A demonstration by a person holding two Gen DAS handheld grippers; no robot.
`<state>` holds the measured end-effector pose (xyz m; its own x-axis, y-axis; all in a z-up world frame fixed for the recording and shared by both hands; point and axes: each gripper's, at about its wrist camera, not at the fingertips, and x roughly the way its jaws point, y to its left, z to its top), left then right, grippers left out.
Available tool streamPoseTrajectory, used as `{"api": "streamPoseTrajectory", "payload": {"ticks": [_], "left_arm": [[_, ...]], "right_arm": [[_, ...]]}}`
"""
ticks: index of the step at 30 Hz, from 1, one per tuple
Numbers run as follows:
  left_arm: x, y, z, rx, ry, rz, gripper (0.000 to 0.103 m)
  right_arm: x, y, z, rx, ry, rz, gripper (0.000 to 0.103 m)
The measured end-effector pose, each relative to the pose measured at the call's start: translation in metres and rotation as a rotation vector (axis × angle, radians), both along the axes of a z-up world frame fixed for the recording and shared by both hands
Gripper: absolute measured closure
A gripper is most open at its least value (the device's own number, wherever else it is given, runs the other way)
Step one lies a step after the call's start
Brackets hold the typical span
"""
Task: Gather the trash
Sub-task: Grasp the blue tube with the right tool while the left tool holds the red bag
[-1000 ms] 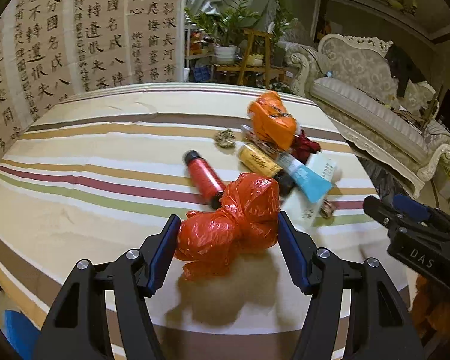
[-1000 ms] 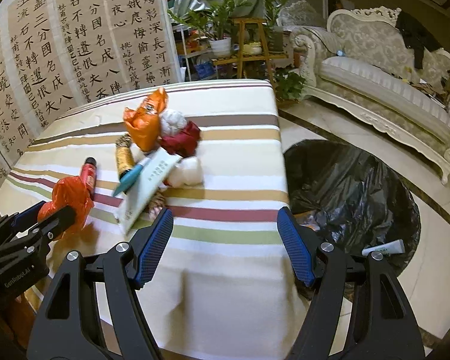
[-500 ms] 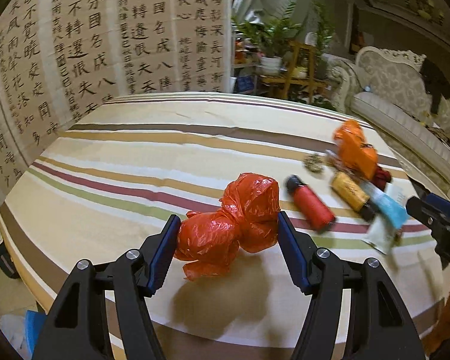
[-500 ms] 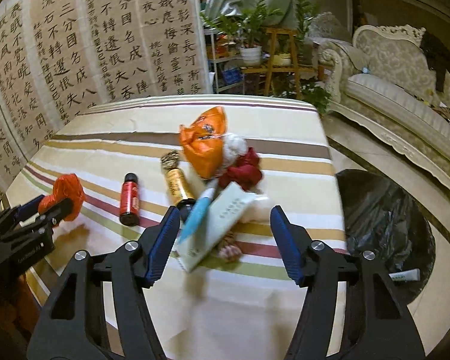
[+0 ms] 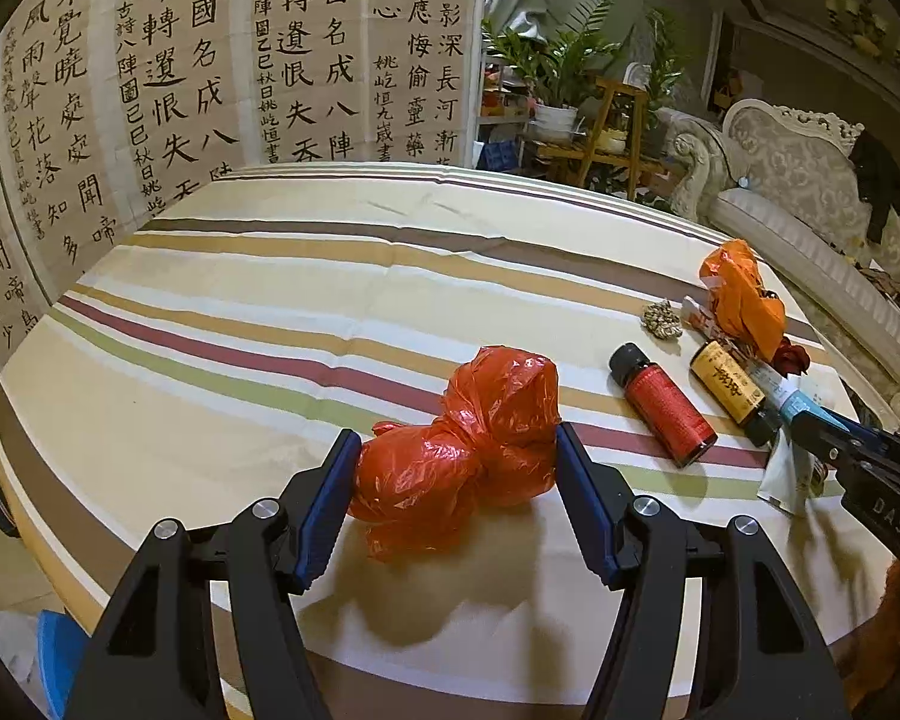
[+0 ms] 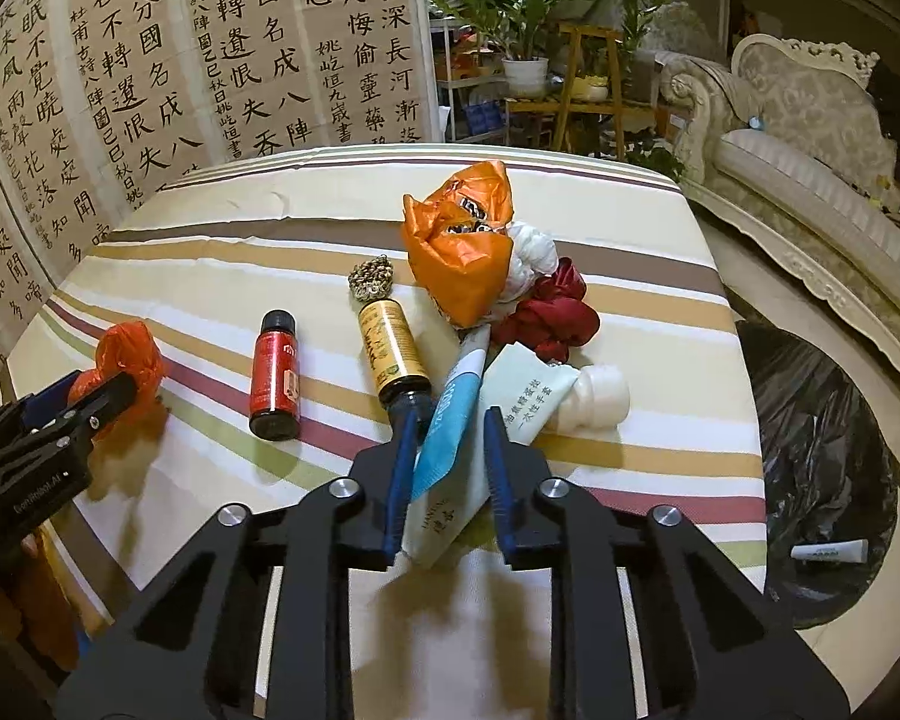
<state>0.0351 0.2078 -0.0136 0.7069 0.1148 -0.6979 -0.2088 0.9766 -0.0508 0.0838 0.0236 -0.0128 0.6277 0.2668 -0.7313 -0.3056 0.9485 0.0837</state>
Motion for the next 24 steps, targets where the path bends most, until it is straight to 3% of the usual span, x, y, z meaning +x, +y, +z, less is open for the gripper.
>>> {"api": "streamPoseTrajectory", "payload": {"ticks": [2,5,24], "left_arm": [[0.0,-0.002,-0.001,-0.006,0.002,-0.006,0.04],[-0.001,-0.006,-0.001,-0.012,0.004,-0.014,0.04],[-0.02,-0.055,0.019,-0.031,-0.064,-0.075,0.04]], "right_arm": [[-0.001,-0.001,-0.001,0.006,0.004,0.002,0.093],[-0.003,-0.001,-0.002,0.011,0.008,0.003,0.097],[-0.029,-0.045,0.02,0.052,-0.086,-0.052,0.098]]}}
